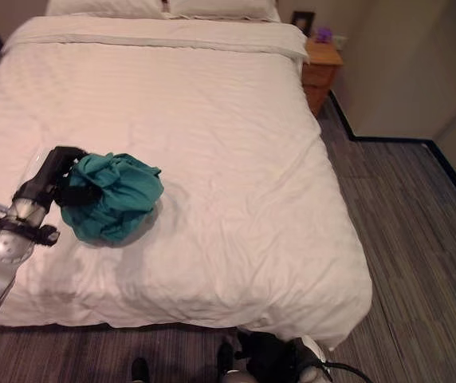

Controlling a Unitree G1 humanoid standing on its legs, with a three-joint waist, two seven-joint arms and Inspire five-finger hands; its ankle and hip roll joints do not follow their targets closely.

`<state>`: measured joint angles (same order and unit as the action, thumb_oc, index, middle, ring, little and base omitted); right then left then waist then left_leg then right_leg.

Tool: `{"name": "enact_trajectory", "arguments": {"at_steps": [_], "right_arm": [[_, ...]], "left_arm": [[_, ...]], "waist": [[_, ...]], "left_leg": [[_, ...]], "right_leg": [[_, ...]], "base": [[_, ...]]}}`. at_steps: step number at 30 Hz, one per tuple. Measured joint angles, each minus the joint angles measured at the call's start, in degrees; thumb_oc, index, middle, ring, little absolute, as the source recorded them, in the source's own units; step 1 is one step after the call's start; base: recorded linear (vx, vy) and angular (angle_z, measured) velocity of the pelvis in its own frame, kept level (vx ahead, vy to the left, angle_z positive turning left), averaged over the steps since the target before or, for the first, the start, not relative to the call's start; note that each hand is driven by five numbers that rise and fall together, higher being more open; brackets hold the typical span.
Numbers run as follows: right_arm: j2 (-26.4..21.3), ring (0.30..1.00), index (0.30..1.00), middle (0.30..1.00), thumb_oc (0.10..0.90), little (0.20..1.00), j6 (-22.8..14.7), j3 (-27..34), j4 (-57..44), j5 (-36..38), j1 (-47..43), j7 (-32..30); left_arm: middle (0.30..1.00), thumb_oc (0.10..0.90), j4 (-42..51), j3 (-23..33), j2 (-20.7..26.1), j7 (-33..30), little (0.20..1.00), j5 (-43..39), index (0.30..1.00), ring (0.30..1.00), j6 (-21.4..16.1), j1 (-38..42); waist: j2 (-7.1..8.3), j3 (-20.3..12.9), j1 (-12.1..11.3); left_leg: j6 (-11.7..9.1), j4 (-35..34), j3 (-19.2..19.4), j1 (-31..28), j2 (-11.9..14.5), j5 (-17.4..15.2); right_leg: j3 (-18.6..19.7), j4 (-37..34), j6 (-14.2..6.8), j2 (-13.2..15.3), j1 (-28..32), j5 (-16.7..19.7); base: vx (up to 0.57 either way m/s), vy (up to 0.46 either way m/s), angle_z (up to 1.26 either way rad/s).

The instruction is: Pick up bed clothes into laundry basket.

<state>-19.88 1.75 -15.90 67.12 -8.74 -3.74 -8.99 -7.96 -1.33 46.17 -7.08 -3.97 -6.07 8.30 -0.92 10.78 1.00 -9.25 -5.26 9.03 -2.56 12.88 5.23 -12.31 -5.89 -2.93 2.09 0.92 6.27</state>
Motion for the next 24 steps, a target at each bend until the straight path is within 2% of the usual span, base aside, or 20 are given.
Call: {"name": "enact_trajectory", "arguments": {"at_steps": [1,2,3,4,5,6,8,9,10,12,13,16,17,18,19,20,21,22,23,24], "right_arm": [[-0.02,0.300,0.300,0.300,0.400,0.300,0.11,0.99,0.06,-0.01,0.43,0.21],[-0.20,0.300,0.300,0.300,0.400,0.300,0.07,1.61,0.05,0.04,0.37,0.29],[-0.32,0.300,0.300,0.300,0.400,0.300,0.07,2.01,0.05,0.06,0.50,0.30],[-0.73,0.300,0.300,0.300,0.400,0.300,0.14,2.54,0.92,0.01,0.18,0.30],[-1.06,0.300,0.300,0.300,0.400,0.300,0.26,4.23,1.71,0.01,-1.25,0.46],[-3.60,0.300,0.300,0.300,0.400,0.300,-0.13,5.61,1.15,0.02,-1.76,0.47],[-5.39,0.300,0.300,0.300,0.400,0.300,-0.09,7.38,1.10,-0.09,-2.62,0.57],[-6.00,0.300,0.300,0.300,0.400,0.300,-0.03,7.87,1.26,-0.34,-2.65,0.93],[-5.88,0.300,0.300,0.300,0.400,0.300,-0.13,8.05,1.83,-0.68,-1.99,1.50],[-3.79,0.300,0.300,0.300,0.400,0.300,0.05,9.22,1.87,-1.28,-1.67,2.77],[-3.51,0.300,0.300,0.300,0.400,0.300,-0.30,9.86,1.11,-1.29,-0.39,3.17],[-4.61,0.300,0.300,0.300,0.400,0.300,0.34,13.05,-1.48,-1.27,2.67,3.50],[-4.93,0.300,0.300,0.300,0.400,0.300,0.60,13.80,-3.00,-1.29,3.50,3.49],[-5.11,0.300,0.300,0.300,0.400,0.300,0.70,14.16,-5.12,-1.30,4.37,3.25],[-4.89,0.300,0.300,0.300,0.400,0.300,0.86,13.78,-5.68,-1.44,4.41,3.14],[-4.96,0.300,0.300,0.300,0.400,0.300,1.64,12.94,-6.86,-1.81,3.46,2.84],[-5.11,0.300,0.300,0.300,0.400,0.300,1.54,11.35,-8.29,-2.02,3.26,2.26],[-5.10,0.300,0.300,0.300,0.400,0.300,1.44,10.59,-9.00,-2.20,3.29,2.24],[-5.04,0.300,0.300,0.300,0.400,0.300,1.46,9.13,-9.41,-2.35,2.99,2.24],[-4.99,0.300,0.300,0.300,0.400,0.300,1.58,7.49,-9.68,-2.59,1.86,2.09]], "left_arm": [[0.300,0.400,-0.85,1.88,-1.08,-0.22,0.300,-2.35,0.300,0.300,0.18,-3.53],[0.300,0.400,-0.12,3.88,-2.16,0.12,0.300,-3.37,0.300,0.300,0.10,-7.18],[0.300,0.400,0.55,4.66,-2.99,0.25,0.300,-4.04,0.300,0.300,-0.01,-8.24],[0.300,0.400,-0.10,5.14,-3.95,0.27,0.300,-4.73,0.300,0.300,0.03,-9.51],[0.300,0.400,-0.32,6.58,-4.39,0.58,0.300,-6.20,0.300,0.300,0.03,-14.45],[0.300,0.400,-1.80,7.90,-6.24,2.03,0.300,-8.10,0.300,0.300,0.05,-20.30],[0.300,0.400,-2.60,10.72,-10.58,3.13,0.300,-10.20,0.300,0.300,-0.08,-25.38],[0.300,0.400,-5.60,11.52,-13.63,4.23,0.300,-12.03,0.300,0.300,0.73,-26.92],[0.300,0.400,-7.01,11.35,-13.95,4.59,0.300,-12.24,0.300,0.300,1.06,-26.95],[0.300,0.400,-11.93,12.65,-14.92,5.23,0.300,-12.11,0.300,0.300,1.53,-28.66],[0.300,0.400,-15.62,12.20,-15.01,5.70,0.300,-11.41,0.300,0.300,2.49,-28.75],[0.300,0.400,-25.02,8.35,-14.93,6.72,0.300,-9.15,0.300,0.300,4.03,-28.03],[0.300,0.400,-25.58,7.31,-14.83,6.77,0.300,-7.68,0.300,0.300,4.32,-27.98],[0.300,0.400,-25.41,6.07,-14.08,6.75,0.300,-5.92,0.300,0.300,4.33,-27.96],[0.300,0.400,-25.68,4.81,-12.86,6.67,0.300,-3.89,0.300,0.300,4.52,-27.24],[0.300,0.400,-27.21,3.51,-13.11,6.22,0.300,-2.43,0.300,0.300,4.64,-25.30],[0.300,0.400,-29.14,2.36,-13.25,6.16,0.300,-1.66,0.300,0.300,4.60,-22.86],[0.300,0.400,-32.07,1.21,-13.73,5.91,0.300,-1.22,0.300,0.300,4.57,-19.18],[0.300,0.400,-34.20,0.12,-14.44,5.17,0.300,-0.33,0.300,0.300,4.60,-15.67],[0.300,0.400,-34.74,-1.88,-15.00,4.06,0.300,0.91,0.300,0.300,4.51,-13.22]], "waist": [[-0.03,-0.01,-1.85],[0.28,-0.02,-3.49],[1.36,-0.15,-3.12],[1.89,0.51,-4.28],[3.09,0.36,-5.51],[2.90,0.27,-4.23],[2.14,0.21,-4.49],[1.64,0.01,-4.49],[2.29,-0.13,-3.84],[6.20,-1.06,-3.36],[7.49,-1.70,-2.14],[8.88,-3.40,0.23],[9.11,-3.47,1.14],[9.59,-3.12,1.78],[11.42,-2.57,3.14],[10.11,-1.23,2.98],[9.49,-0.78,3.15],[8.95,-0.43,3.10],[8.29,-0.08,3.01],[7.28,0.54,2.77]], "left_leg": [[0.06,-0.03,-1.69,0.73,-0.13,0.47],[-3.06,-0.29,-5.24,2.57,-0.88,2.94],[-5.93,0.21,-7.96,4.23,-1.08,4.13],[-5.22,3.40,-8.68,4.74,-1.40,2.10],[-4.79,12.87,-9.96,4.84,-1.94,-4.09],[-5.92,21.69,-14.75,2.63,-1.61,-8.32],[-5.28,20.08,-19.34,-0.99,-2.33,-12.25],[-2.38,15.52,-20.47,-3.87,-3.30,-15.69],[-0.30,13.74,-20.53,-4.14,-3.88,-17.79],[2.35,13.09,-18.89,-3.52,-7.62,-17.18],[3.74,15.84,-18.58,-1.48,-9.33,-18.13],[6.93,26.70,-17.03,4.24,-12.67,-22.14],[7.46,29.13,-16.27,6.18,-13.29,-22.64],[8.34,31.42,-15.49,8.40,-14.26,-23.03],[8.68,32.71,-14.73,9.08,-15.23,-23.13],[9.30,33.12,-12.94,9.29,-14.36,-22.95],[10.44,32.31,-12.26,9.54,-13.88,-21.96],[10.83,30.90,-12.05,9.49,-13.49,-20.60],[11.08,28.09,-11.42,9.10,-12.97,-18.32],[10.91,24.36,-10.36,7.66,-12.00,-15.71]], "right_leg": [[-1.33,0.01,0.00,0.09,0.37,-0.13],[-3.68,0.63,1.70,-0.02,0.01,0.04],[-5.07,0.11,2.12,1.68,-0.77,-0.49],[-6.48,0.52,2.90,2.68,-0.87,0.43],[-5.72,0.63,3.04,3.98,-0.75,0.65],[-6.15,0.78,1.72,5.73,0.59,1.55],[-4.20,1.01,0.00,6.76,0.30,2.74],[-3.10,1.03,-2.40,7.29,0.05,3.22],[-2.89,0.66,-3.05,8.32,-0.90,3.94],[0.10,0.63,-3.24,11.26,-2.68,4.43],[0.19,0.65,-3.15,13.03,-2.77,4.41],[1.15,0.71,-3.12,14.98,-4.14,1.39],[1.88,0.91,-1.61,15.23,-5.35,0.45],[2.08,2.03,0.83,16.28,-7.03,3.22],[3.07,4.22,-1.74,17.68,-8.67,12.96],[4.29,4.90,-2.17,16.83,-11.03,19.40],[4.61,4.83,0.05,15.92,-12.24,21.30],[4.54,4.77,-1.72,14.70,-12.29,19.76],[4.20,5.30,-6.27,13.22,-12.06,15.77],[2.64,8.50,-9.02,11.35,-11.89,11.31]], "base": [[-0.32,0.035,0.67],[-0.38,0.084,0.93],[-0.16,0.090,0.84],[-0.23,0.141,0.43],[-0.22,0.210,0.29],[-0.25,0.264,0.04],[-0.25,0.316,-0.10],[-0.27,0.328,-0.15],[-0.33,0.334,-0.09],[-0.29,0.273,-0.21],[-0.27,0.264,-0.08],[-0.34,0.233,-0.14],[-0.38,0.165,-0.23],[-0.33,0.101,-0.09],[-0.39,0.084,-0.41],[-0.40,0.093,-0.53],[-0.41,0.113,-0.59],[-0.39,0.113,-0.27],[-0.36,0.093,-0.26],[-0.34,0.066,-0.62]]}}
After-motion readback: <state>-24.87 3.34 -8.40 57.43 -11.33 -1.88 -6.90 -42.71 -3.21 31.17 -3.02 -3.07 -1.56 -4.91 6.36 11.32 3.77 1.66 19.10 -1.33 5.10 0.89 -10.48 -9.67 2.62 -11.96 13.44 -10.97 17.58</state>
